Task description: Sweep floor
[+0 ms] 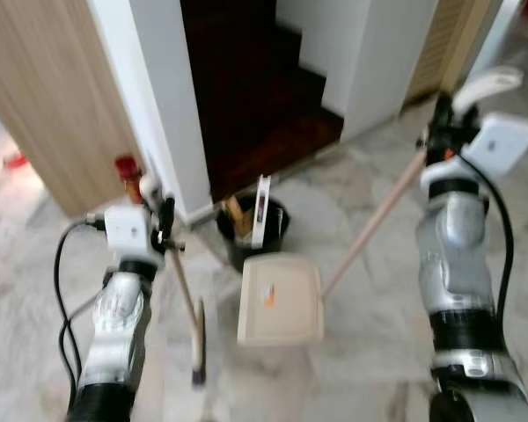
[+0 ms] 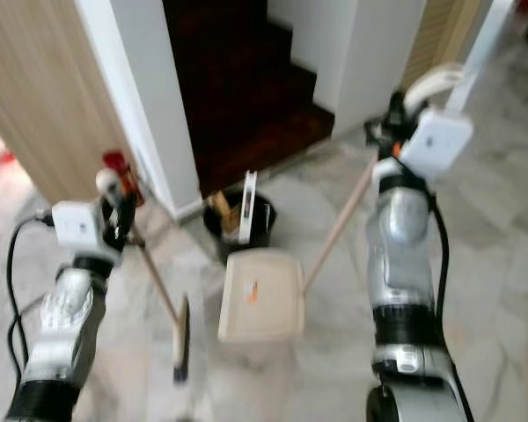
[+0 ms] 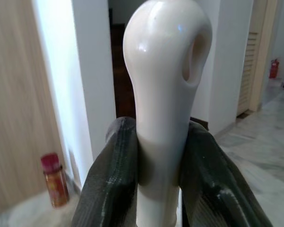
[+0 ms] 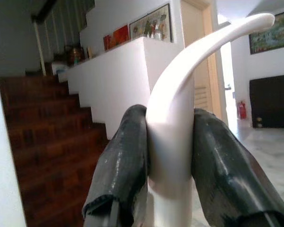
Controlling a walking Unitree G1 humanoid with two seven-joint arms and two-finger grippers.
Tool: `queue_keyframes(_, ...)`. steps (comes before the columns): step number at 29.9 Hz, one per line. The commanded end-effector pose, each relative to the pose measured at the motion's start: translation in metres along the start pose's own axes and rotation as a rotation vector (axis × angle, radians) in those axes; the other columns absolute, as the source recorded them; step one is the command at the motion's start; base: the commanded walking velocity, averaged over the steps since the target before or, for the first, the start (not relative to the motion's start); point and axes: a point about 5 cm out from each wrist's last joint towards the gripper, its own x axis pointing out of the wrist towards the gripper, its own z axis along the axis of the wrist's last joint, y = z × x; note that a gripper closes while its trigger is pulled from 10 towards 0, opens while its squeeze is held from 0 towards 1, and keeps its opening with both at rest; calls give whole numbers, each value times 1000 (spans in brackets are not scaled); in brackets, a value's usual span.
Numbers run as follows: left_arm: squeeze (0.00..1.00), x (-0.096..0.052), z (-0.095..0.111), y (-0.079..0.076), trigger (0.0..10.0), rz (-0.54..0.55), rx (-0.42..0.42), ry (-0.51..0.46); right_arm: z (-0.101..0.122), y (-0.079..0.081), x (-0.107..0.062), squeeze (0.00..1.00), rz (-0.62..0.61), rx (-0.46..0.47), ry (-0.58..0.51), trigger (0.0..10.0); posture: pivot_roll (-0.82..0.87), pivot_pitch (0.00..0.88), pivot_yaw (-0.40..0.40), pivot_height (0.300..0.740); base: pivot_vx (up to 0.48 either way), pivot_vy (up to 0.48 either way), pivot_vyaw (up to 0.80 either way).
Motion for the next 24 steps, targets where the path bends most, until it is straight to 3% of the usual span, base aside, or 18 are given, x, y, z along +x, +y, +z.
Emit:
queue_keyframes(1,0,1,3,2,10000,-2,15,-18,-8,3,-3,0,14,-3,17,10000,37,41,-19,740,-289,0,0)
queue_keyframes(5,0,-8,-16,7,10000,21,11,60,-49,-11,-24,0,-19,-46,170,10000,39,43,-19,740,-205,0,0)
queue_keyframes(8,0,-11,-21,9,10000,28,15,82,-57,-14,-30,0,-24,-59,201,10000,36,42,-18,740,0,0,0)
queue_keyframes(11,0,-26,-48,15,10000,39,-9,223,-91,-34,-54,0,-58,-94,354,10000,32,43,-16,740,0,0,0)
queue_keyframes(14,0,-35,-60,15,10000,41,-26,279,-107,-43,-69,0,-80,-88,426,10000,30,43,-14,740,0,0,0)
queue_keyframes(18,0,-43,-69,13,10000,25,-48,321,-117,-45,-81,0,-66,-79,464,10000,33,44,-14,740,0,0,0)
queue_keyframes(24,0,-45,-73,9,10000,-15,-73,334,-119,-37,-81,0,-24,-65,457,10000,33,44,-14,740,0,0,0)
